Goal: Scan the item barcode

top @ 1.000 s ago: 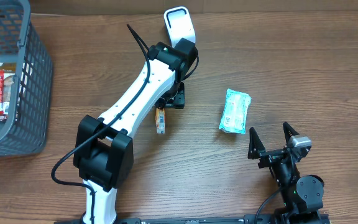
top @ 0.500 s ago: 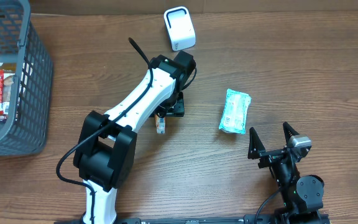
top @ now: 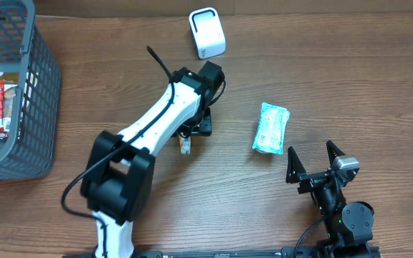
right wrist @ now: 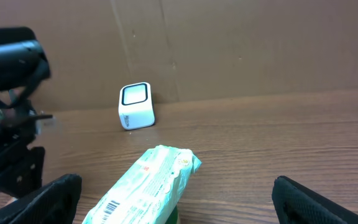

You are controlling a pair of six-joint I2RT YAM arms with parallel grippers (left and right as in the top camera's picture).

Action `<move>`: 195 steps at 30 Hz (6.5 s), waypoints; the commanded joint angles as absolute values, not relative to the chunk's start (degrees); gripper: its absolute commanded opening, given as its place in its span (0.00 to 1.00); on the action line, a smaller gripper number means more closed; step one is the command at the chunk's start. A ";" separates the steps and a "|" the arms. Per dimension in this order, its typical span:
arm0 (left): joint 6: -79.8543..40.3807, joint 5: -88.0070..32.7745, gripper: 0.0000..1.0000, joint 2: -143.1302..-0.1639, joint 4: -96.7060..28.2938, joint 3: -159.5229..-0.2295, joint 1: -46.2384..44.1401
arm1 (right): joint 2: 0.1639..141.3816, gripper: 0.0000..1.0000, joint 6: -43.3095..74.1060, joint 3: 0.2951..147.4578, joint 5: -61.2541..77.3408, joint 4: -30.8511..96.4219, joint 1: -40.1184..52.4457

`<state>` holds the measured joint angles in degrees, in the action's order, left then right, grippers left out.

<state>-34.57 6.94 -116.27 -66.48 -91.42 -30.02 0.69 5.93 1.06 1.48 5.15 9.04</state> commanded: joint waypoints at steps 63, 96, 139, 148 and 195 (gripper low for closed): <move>-33.43 6.02 0.43 -107.59 -39.72 -65.47 -29.06 | 0.16 1.00 5.54 0.45 1.19 4.78 8.88; -28.86 6.59 0.35 -107.59 -34.17 -65.43 -26.92 | 0.16 1.00 5.54 0.45 1.19 4.78 8.88; -20.12 -25.56 0.65 -120.07 -47.53 -98.17 -37.78 | 0.16 1.00 5.54 0.45 1.19 4.78 8.88; -20.18 -25.52 0.64 -120.33 -48.01 -97.67 -38.13 | 0.16 1.00 5.54 0.45 1.19 4.78 8.88; -25.30 -15.46 0.04 -110.50 -53.41 -96.31 -30.61 | 0.16 1.00 5.54 0.45 1.19 4.78 8.88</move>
